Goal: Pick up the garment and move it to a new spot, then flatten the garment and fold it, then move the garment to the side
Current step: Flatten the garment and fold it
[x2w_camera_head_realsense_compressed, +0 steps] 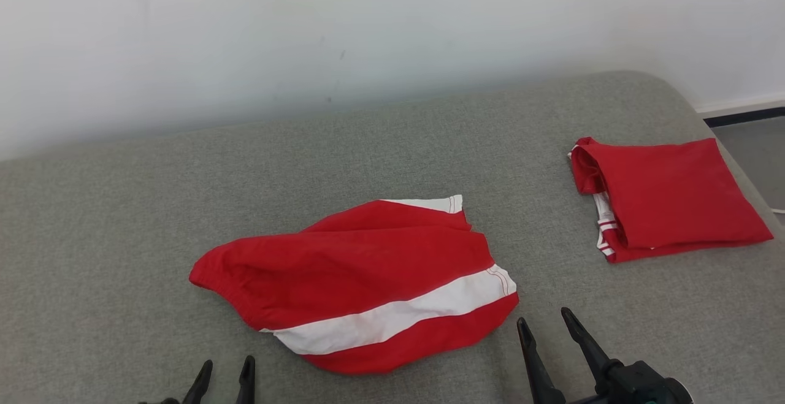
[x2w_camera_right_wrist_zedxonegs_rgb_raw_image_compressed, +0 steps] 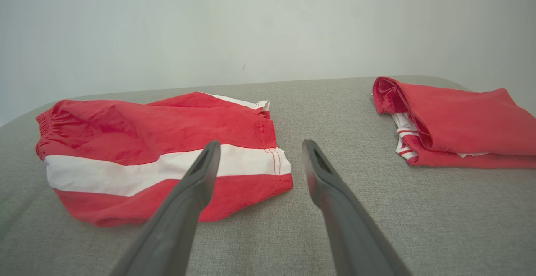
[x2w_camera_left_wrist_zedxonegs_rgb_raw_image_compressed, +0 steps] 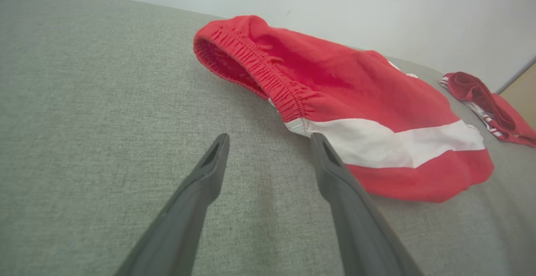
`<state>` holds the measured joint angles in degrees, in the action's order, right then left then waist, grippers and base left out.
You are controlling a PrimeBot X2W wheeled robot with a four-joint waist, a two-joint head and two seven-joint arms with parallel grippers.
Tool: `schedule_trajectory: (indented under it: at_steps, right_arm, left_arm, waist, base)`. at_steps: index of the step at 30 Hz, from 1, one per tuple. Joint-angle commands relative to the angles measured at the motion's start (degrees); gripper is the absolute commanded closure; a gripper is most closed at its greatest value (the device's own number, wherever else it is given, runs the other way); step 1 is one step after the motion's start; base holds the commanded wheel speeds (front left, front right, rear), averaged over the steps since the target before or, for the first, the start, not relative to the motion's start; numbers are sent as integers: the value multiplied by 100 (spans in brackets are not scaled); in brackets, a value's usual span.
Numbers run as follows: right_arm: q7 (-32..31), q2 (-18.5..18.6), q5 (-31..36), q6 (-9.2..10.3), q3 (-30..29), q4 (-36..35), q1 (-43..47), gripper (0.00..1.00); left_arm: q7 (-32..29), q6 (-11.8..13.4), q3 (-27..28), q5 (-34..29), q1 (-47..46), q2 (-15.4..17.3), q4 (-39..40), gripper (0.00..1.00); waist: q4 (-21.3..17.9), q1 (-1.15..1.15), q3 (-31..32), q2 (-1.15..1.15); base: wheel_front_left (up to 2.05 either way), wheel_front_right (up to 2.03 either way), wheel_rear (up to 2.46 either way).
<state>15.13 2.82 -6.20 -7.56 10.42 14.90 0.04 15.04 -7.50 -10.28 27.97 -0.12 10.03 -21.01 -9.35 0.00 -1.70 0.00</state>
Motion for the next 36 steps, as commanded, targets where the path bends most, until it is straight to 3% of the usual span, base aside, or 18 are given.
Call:
schedule_trajectory:
  at_steps: [1, 11, 23, 36]
  right_arm:
    - [-2, 13, -10, 17, -14, -13, -17, 0]
    - [-1, 13, -41, 17, -36, -102, -99, 0]
    - [-2, 13, -80, 17, -80, -141, -132, 0]
    - [-1, 13, -114, 17, -61, -112, -194, 0]
  left_arm:
    - [18, 6, -20, -20, -165, 38, -172, 0]
    - [18, 6, 120, -404, -759, 112, -994, 0]
    - [18, 6, -121, -436, -996, 111, -953, 0]
    - [18, 6, -749, -140, -1257, 403, -934, 0]
  waist:
    - [-104, 0, -64, 0]
    - [-453, 0, -327, 0]
    - [-485, 0, -459, 0]
    - [-516, 0, -532, 0]
  base:
    - [0, 0, 0]
    - [0, 0, 0]
    - [0, 0, 0]
    - [0, 0, 0]
